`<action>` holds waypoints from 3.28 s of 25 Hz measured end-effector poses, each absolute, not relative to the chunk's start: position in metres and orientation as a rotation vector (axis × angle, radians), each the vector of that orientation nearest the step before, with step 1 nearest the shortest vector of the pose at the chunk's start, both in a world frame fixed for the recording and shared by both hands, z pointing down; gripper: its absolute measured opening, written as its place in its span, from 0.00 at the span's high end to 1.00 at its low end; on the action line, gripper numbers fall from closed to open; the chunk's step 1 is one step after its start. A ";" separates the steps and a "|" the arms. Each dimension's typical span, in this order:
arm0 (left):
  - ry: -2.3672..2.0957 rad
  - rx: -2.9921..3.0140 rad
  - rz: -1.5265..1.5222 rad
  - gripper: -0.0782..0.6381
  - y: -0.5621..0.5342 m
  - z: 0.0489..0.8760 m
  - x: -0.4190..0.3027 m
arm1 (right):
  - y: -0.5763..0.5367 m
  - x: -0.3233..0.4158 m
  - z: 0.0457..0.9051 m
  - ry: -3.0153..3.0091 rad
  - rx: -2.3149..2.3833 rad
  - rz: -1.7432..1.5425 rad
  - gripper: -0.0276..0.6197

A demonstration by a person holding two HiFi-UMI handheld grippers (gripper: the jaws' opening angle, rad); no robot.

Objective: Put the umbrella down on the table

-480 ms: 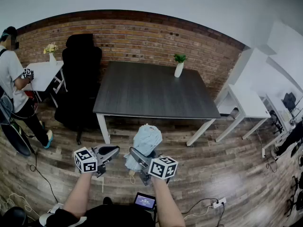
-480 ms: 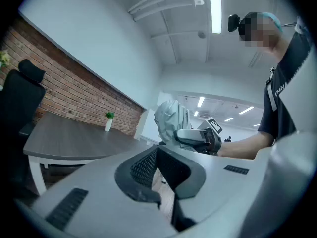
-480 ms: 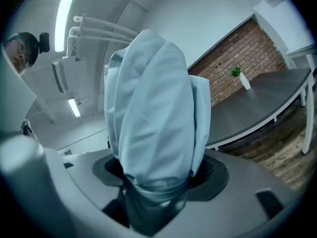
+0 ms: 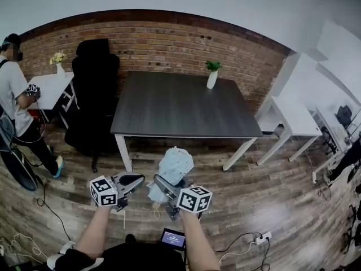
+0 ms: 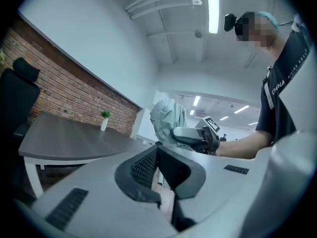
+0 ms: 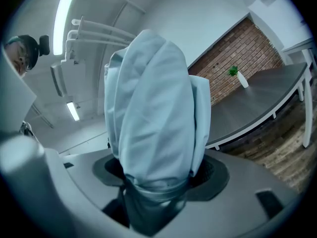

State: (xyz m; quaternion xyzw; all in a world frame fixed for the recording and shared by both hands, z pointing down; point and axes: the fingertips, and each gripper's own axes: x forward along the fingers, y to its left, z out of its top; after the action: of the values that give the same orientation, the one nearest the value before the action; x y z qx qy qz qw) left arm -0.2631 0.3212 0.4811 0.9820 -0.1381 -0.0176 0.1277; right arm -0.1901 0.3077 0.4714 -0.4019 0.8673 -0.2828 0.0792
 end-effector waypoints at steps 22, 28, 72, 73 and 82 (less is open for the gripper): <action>-0.338 2.866 0.011 0.89 0.328 0.495 -0.229 | 0.311 -0.149 0.483 2.509 -1.207 -0.884 0.46; -0.355 2.890 0.003 0.89 0.326 0.490 -0.215 | 0.308 -0.132 0.483 2.503 -1.193 -0.868 0.46; -0.138 2.761 -0.050 0.89 0.100 0.510 -0.136 | 0.111 -0.037 0.491 2.300 -1.445 -0.896 0.46; -0.127 2.755 -0.049 0.89 0.097 0.512 -0.135 | 0.107 -0.038 0.493 2.296 -1.451 -0.902 0.46; -0.111 2.704 -0.001 0.89 0.062 0.537 -0.113 | 0.069 -0.010 0.513 2.243 -1.480 -0.957 0.46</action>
State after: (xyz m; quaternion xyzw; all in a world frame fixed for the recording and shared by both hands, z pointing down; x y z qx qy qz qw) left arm -0.1126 0.0619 0.5372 0.9756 -0.0402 -0.0005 0.2158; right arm -0.0095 0.0686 0.5125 -0.5134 0.7780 -0.3322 0.1441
